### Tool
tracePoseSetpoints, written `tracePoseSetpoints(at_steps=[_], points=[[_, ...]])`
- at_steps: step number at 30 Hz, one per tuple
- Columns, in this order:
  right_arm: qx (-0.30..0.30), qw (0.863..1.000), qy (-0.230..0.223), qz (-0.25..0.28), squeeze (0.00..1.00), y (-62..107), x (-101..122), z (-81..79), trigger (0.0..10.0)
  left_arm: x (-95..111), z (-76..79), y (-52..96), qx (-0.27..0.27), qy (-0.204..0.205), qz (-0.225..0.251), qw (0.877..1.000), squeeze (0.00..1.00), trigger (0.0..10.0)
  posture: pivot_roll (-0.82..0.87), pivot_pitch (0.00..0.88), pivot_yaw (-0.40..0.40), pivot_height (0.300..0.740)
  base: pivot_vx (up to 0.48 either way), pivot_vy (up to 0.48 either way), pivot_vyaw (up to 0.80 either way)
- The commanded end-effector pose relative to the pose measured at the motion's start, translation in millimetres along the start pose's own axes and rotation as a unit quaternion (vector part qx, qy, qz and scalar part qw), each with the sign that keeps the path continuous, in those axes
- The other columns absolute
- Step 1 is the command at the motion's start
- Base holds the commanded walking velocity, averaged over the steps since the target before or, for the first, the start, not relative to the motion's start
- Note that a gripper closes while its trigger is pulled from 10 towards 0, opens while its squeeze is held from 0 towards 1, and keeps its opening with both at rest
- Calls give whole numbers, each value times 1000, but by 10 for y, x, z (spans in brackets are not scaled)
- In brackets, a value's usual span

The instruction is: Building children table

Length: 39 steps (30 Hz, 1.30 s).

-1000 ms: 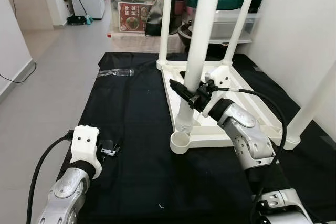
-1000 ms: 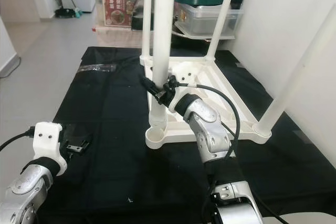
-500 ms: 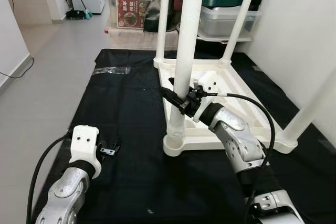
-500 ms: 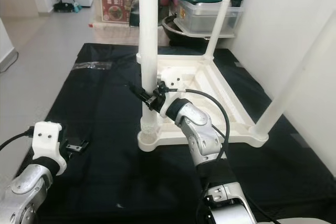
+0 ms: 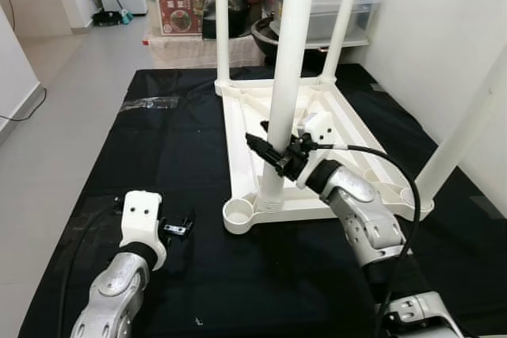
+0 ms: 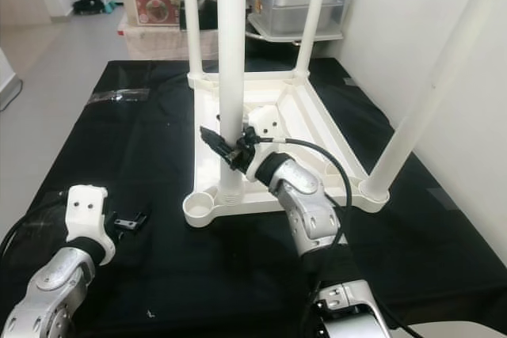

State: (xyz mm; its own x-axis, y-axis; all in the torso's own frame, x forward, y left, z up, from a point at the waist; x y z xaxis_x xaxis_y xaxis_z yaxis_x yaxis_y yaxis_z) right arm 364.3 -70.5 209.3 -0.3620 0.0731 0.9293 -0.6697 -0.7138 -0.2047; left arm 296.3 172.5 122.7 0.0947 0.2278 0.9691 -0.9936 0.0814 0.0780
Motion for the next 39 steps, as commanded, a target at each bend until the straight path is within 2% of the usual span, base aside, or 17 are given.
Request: tracePoseSetpoints(at_steps=[1, 9, 12, 17, 25, 32, 39], points=[[0, 1000, -1, 7, 0, -1, 19, -29, 0, -32, -42, 5, 8, -4, -9, 1000, 0, 10000, 121, 0, -34, 740, 0, 0, 0], [-7, 1000, -10, 16, 0, -6, 41, -39, 0, -39, -18, -4, 3, 4, -14, 1000, 0, 10000, 122, 0, -32, 740, 0, 360, 0], [-16, 999, -27, 32, 0, -27, 121, -10, 0, -20, -22, -2, 5, 5, -7, 1000, 0, 10000, 124, 0, -32, 740, 0, 480, 0], [-25, 997, -31, 59, 0, -81, 273, 37, 0, -21, -18, 6, 2, -5, -9, 1000, 0, 10000, 128, 0, -32, 740, 0, 0, 0], [-23, 997, -30, 61, 0, -87, 282, 14, 0, -37, -13, 15, 2, -11, -14, 1000, 0, 10000, 130, 0, -33, 740, 0, 0, 0], [-22, 998, -23, 57, 0, -65, 274, 35, 0, -68, -4, 7, 1, -23, -20, 1000, 0, 10000, 121, 0, -31, 740, 0, 0, 0], [-17, 999, 21, 37, 0, 37, 251, 196, 0, -94, 34, -15, -4, -30, -23, 999, 0, 10000, 110, 0, -27, 740, 0, 0, 0]])
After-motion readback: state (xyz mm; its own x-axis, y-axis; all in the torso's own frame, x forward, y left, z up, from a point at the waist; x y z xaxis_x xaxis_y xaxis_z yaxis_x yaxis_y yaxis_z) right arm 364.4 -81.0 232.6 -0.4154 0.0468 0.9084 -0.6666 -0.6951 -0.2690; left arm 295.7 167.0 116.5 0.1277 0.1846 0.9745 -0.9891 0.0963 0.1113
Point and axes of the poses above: a point about 5 cm out from each wrist's last joint towards the gripper, its own y axis pointing back from the gripper into the wrist, its own x axis along the axis of the wrist's last joint, z = x × y, the point moved 4 cm from there along -y, pointing out of the wrist towards the gripper, and after that the axes turned 15 degrees about y, right-handed, at the moved point
